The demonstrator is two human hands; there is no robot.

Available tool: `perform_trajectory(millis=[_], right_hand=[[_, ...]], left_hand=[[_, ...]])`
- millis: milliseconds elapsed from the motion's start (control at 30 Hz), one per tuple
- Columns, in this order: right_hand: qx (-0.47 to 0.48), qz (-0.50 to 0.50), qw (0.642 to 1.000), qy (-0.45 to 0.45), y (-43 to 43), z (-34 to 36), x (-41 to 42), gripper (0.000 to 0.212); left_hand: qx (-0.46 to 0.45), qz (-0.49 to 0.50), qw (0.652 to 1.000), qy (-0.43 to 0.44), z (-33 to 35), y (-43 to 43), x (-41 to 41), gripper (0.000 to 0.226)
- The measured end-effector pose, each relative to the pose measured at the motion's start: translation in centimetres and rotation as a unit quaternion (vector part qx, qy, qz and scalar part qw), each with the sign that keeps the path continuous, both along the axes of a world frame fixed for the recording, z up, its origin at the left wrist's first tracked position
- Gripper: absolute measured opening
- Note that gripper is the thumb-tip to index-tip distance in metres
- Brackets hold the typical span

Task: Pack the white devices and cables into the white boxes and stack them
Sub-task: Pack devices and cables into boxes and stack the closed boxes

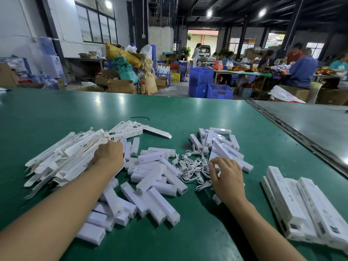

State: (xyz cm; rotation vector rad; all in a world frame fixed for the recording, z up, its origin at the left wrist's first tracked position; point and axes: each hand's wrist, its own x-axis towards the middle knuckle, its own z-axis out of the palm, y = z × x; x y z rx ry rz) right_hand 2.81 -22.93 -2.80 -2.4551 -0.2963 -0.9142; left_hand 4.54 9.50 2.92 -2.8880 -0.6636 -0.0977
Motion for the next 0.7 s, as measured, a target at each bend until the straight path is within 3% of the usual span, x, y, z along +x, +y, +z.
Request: perform_trajectory(millis=[200, 333, 433, 533, 633, 700], right_hand=[[0.002, 0.072, 0.992, -0.103, 2.5, 0.8, -1.7, 0.009], [0.066, 0.173, 0.981, -0.061, 4.3, 1.5, -3.1, 0.009], [0.146, 0.197, 0.970, 0.007, 5.5, 2.1, -3.8, 0.008], [0.232, 0.215, 0.943, 0.099, 6.5, 2.5, -4.0, 0.010], [0.353, 0.279, 0.869, 0.205, 6.5, 2.6, -4.2, 0.019], [0.421, 0.335, 0.792, 0.287, 6.1, 2.6, -4.5, 0.036]], left_hand=[[0.134, -0.077, 0.987, -0.031, 1.3, -0.8, -0.8, 0.027], [0.107, -0.112, 0.980, -0.122, 4.6, -3.3, -1.0, 0.023], [-0.021, -0.152, 0.962, -0.227, 7.1, -7.0, -1.6, 0.014], [-0.228, -0.190, 0.893, -0.338, 7.7, -10.2, -2.8, 0.018], [-0.377, -0.229, 0.812, -0.383, 6.8, -12.3, -4.1, 0.018], [-0.456, -0.228, 0.766, -0.392, 5.9, -13.1, -4.7, 0.015]])
